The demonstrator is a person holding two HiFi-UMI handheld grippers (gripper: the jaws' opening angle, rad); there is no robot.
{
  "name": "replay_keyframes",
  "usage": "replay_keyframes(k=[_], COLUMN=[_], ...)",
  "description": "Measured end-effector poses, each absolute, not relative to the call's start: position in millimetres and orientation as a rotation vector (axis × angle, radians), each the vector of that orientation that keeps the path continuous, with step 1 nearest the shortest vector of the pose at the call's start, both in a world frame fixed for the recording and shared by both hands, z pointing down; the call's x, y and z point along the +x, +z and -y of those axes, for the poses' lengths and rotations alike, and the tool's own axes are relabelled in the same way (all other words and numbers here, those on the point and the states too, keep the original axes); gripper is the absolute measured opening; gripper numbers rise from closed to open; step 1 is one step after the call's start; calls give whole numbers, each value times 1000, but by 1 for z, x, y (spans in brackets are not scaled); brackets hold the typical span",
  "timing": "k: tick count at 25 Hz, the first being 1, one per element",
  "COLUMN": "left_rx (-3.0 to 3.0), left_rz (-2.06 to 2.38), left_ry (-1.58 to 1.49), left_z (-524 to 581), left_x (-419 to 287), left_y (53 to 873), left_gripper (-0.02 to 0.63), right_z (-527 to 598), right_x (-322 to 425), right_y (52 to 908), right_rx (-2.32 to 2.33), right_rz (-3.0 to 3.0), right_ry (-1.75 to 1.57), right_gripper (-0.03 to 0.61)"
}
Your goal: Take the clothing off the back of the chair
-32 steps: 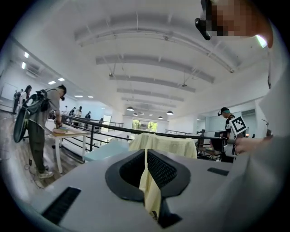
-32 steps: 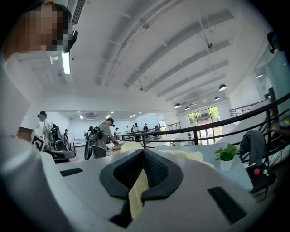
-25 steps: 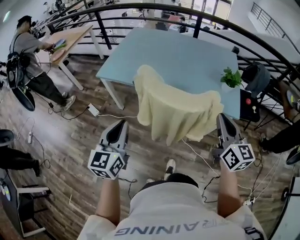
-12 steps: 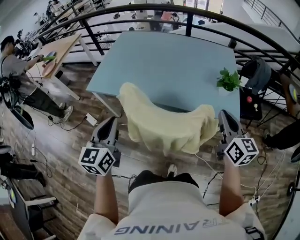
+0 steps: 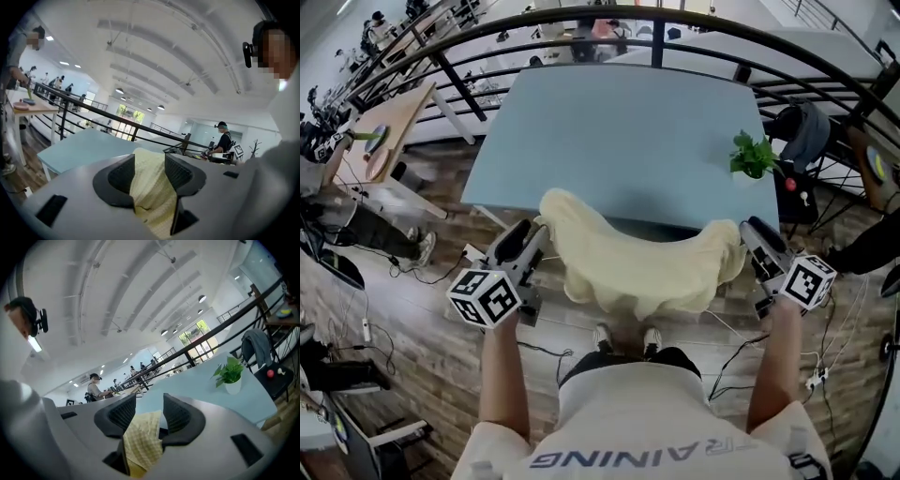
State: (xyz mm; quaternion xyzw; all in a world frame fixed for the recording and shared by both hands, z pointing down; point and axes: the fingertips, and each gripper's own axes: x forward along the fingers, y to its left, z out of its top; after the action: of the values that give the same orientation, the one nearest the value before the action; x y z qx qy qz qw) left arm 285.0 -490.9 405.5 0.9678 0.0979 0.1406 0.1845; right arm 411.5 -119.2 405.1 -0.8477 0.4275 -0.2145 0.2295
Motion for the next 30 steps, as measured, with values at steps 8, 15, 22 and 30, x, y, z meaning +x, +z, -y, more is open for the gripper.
replay_keyframes(k=[8, 15, 22, 30], left_rx=[2548, 2347, 2394, 2792], left_rz=[-568, -802, -842, -585], left_ry=[539, 722, 746, 608], left_z=[510, 494, 489, 497], left_x=[333, 357, 354, 333], left_y=[417, 435, 436, 399], left_gripper=[272, 302, 74, 52], right_z=[140, 147, 156, 149], right_x=[407, 401, 388, 393], right_y=[436, 457, 445, 407], right_rx=[-2200, -1981, -2027, -2427], right_rz=[-1349, -1514, -1612, -1459], right_ry=[-859, -1052, -942, -672], right_gripper=[253, 256, 40, 34])
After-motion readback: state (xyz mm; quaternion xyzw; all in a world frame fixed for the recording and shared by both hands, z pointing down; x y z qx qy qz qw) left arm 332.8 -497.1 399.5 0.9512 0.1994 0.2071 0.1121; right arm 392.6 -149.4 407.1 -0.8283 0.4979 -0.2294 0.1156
